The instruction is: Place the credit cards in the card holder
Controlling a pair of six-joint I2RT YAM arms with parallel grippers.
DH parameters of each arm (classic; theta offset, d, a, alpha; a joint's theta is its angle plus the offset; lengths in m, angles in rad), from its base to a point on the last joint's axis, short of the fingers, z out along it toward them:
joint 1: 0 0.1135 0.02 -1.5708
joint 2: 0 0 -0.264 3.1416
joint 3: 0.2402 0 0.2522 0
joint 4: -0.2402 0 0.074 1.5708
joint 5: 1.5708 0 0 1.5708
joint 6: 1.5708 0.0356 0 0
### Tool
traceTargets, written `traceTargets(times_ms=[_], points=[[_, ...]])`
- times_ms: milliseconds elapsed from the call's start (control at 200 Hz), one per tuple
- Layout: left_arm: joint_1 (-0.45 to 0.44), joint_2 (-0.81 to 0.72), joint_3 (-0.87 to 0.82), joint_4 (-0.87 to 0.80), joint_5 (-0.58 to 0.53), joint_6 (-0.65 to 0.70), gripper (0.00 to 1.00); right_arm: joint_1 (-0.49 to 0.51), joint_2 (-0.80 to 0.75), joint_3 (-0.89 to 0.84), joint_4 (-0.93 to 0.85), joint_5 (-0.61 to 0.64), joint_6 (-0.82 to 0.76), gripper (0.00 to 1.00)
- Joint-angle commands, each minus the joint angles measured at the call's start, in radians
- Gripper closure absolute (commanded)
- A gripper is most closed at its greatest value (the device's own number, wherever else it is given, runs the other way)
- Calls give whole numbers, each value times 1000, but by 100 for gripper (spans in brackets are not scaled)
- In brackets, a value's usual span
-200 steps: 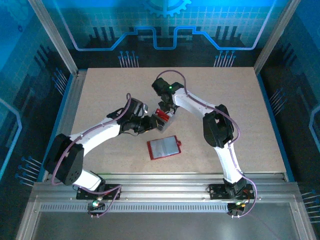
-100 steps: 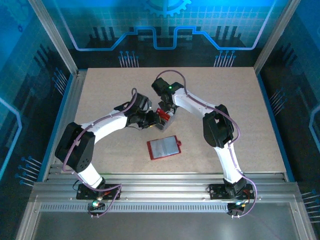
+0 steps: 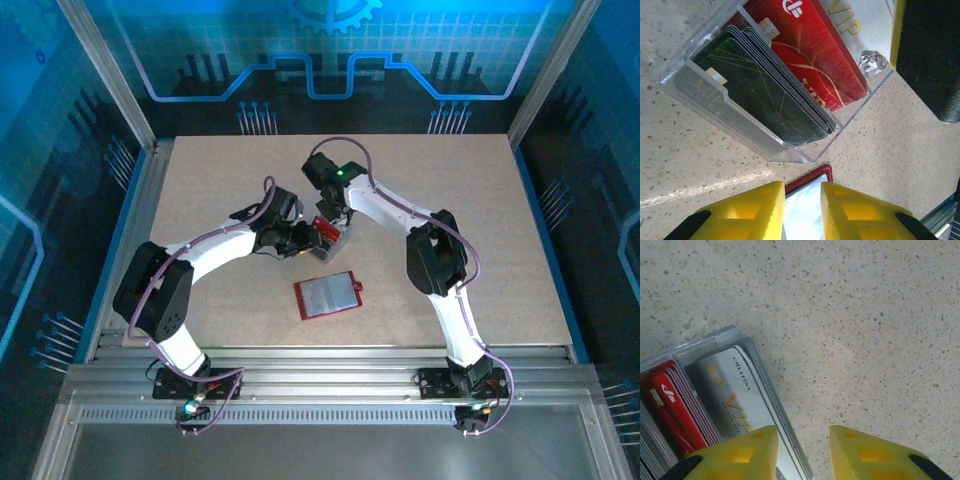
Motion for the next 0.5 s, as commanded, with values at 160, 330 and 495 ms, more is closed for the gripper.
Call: traceTargets(times_ms=[160, 330, 495], points=[[19, 14, 25, 5, 7, -12, 74, 14, -10, 30, -29, -39, -19, 59], [34, 7, 45, 25, 33, -35, 75, 10, 20, 49, -44, -61, -22, 56], [37, 42, 102, 13, 41, -37, 83, 4, 27, 45, -41, -66, -23, 57]])
